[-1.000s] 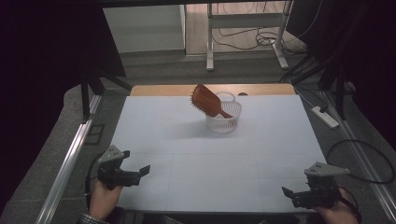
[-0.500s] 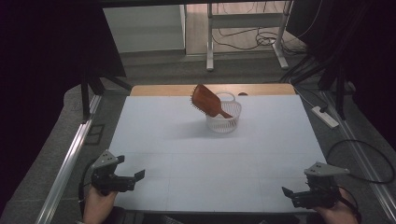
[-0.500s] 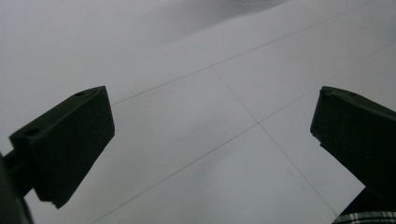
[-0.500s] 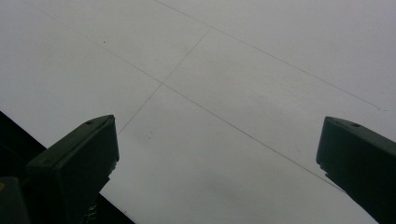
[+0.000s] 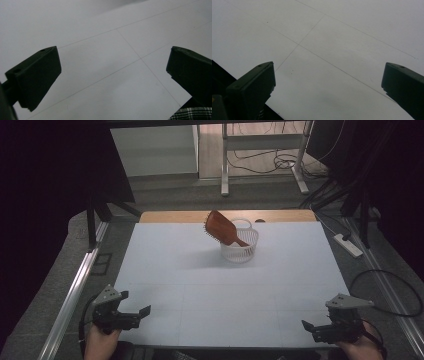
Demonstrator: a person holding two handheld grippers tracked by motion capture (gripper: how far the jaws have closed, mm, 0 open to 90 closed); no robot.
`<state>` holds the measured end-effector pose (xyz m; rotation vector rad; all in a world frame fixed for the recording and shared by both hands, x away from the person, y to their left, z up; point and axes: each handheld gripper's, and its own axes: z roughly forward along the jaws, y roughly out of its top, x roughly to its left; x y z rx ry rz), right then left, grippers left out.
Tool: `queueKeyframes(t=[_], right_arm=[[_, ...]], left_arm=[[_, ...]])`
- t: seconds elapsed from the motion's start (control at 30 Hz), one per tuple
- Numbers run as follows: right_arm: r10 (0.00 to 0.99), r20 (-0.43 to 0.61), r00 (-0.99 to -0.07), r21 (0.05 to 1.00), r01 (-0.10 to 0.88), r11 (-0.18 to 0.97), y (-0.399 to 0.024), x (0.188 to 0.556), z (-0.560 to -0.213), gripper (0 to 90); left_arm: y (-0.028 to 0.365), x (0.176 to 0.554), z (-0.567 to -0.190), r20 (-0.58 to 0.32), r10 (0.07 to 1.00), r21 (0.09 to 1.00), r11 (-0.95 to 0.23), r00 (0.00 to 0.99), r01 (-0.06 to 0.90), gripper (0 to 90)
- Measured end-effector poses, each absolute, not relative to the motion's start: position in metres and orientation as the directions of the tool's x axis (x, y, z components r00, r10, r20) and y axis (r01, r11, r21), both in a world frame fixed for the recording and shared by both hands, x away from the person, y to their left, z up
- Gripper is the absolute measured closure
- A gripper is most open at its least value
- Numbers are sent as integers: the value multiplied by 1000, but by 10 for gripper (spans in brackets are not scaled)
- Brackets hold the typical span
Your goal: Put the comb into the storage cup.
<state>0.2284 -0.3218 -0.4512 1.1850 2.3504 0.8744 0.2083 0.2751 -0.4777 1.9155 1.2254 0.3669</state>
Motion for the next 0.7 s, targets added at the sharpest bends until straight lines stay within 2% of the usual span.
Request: queueKeyframes(t=[0.7], right_arm=[[815,-46,-578,668,588,455,-321,229,-451,0]], left_arm=[[281,198,-479,-174,868,740,-196,465,643,0]])
